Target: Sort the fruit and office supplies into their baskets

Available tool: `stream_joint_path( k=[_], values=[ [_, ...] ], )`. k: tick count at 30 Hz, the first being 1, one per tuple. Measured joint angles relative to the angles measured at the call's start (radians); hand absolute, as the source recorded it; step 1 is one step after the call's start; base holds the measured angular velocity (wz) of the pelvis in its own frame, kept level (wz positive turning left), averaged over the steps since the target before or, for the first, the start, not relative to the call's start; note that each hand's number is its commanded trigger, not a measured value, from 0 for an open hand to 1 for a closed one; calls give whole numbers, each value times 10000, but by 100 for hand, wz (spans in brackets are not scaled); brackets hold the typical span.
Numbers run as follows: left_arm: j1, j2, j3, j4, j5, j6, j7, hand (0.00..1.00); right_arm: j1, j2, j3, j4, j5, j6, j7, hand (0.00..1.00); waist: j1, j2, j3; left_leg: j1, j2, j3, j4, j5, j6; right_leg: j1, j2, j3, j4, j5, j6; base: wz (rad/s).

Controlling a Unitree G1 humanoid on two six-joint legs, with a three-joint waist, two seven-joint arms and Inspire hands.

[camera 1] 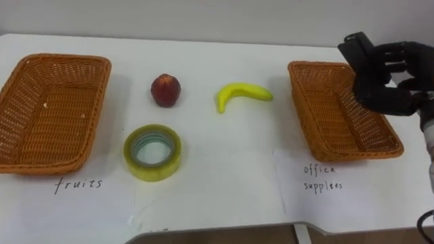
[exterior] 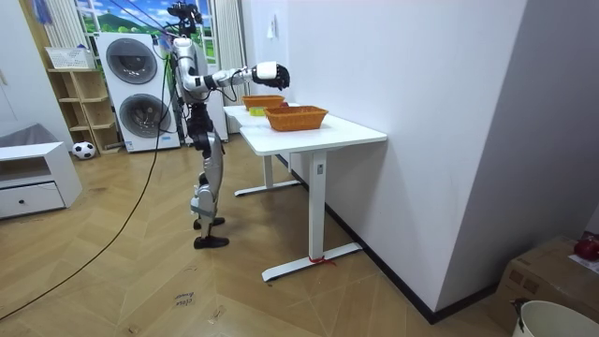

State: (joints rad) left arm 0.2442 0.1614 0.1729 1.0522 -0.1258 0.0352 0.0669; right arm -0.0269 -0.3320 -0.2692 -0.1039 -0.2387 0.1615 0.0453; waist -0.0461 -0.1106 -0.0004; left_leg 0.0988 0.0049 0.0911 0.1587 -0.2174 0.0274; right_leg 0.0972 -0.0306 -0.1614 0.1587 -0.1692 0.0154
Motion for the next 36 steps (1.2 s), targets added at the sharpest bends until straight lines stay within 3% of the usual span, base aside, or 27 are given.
stream_joint_path(
  k=[16,34,35,36],
  values=[
    [-98,-83,207,-5,95,19,-195,0,250,10,16,1436,-6,1,26,100,212,-7,-23,-13,4,122,7,0,3,-113,-35,-88,119,0,0,-2],
    [-87,-129,207,94,74,67,-86,0,529,162,112,1695,-42,1,17,100,275,23,-11,8,3,118,27,1,3,-82,-38,-81,120,0,0,0],
    [-82,-130,207,93,70,67,-82,0,529,232,118,1693,-65,1,17,69,277,22,-10,8,-2,119,27,0,3,-79,-36,-79,120,0,0,0],
    [-83,-131,208,93,67,67,-76,0,530,315,120,1693,-68,1,17,5,277,18,-8,8,-1,119,26,0,3,-78,-35,-77,120,0,0,0]
  ],
)
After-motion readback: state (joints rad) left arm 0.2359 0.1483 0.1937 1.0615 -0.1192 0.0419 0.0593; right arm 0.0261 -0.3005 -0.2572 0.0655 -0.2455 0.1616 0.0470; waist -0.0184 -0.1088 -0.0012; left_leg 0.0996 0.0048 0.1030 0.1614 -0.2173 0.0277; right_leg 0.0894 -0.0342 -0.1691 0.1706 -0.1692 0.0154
